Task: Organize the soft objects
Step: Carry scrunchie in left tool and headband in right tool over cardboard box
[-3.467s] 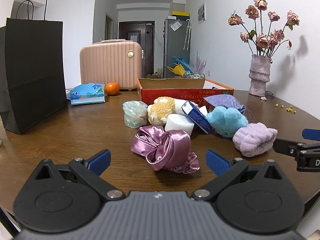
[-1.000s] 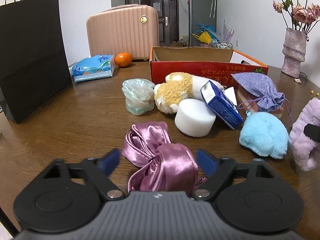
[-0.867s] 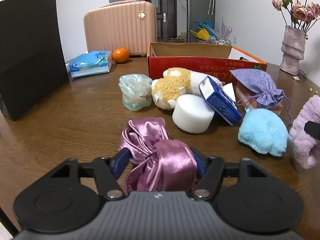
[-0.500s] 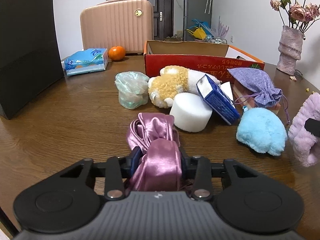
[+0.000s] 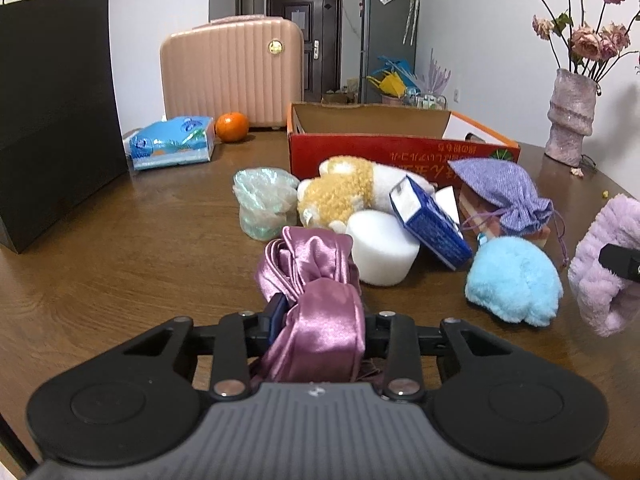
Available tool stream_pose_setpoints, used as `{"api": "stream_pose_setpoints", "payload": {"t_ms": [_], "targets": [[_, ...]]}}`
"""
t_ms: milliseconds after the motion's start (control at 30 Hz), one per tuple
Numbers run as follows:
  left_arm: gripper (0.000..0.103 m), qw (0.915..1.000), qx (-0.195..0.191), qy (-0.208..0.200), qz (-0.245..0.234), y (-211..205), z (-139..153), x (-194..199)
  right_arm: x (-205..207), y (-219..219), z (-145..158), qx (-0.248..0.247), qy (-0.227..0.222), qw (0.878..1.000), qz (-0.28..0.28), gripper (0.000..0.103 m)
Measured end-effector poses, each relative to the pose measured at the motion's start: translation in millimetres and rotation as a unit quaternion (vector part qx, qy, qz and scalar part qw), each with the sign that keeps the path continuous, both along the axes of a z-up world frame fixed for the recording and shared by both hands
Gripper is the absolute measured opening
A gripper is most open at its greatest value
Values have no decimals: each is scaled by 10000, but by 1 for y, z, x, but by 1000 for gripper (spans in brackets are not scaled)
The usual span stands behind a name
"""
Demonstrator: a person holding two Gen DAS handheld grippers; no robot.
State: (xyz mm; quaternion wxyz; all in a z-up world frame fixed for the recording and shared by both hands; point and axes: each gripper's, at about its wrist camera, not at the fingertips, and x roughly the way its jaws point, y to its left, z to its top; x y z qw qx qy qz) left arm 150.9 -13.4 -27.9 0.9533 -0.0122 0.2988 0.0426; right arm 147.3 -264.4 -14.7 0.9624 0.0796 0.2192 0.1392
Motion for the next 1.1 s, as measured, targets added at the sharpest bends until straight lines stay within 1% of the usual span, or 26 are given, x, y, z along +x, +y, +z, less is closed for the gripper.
{"api": "stream_pose_setpoints", "payload": {"t_ms": [600, 833, 1100], "targets": [[34, 9981, -14, -608, 65, 10, 36, -1, 10, 4, 20, -126, -337, 9994, -18, 22], [34, 9966, -54, -823, 55, 11, 51, 5, 18, 5, 32, -172, -535, 9984, -48, 22], [34, 9949, -80, -1005, -42, 8, 65, 17, 33, 7, 43, -194, -658, 9976, -39, 22]]}}
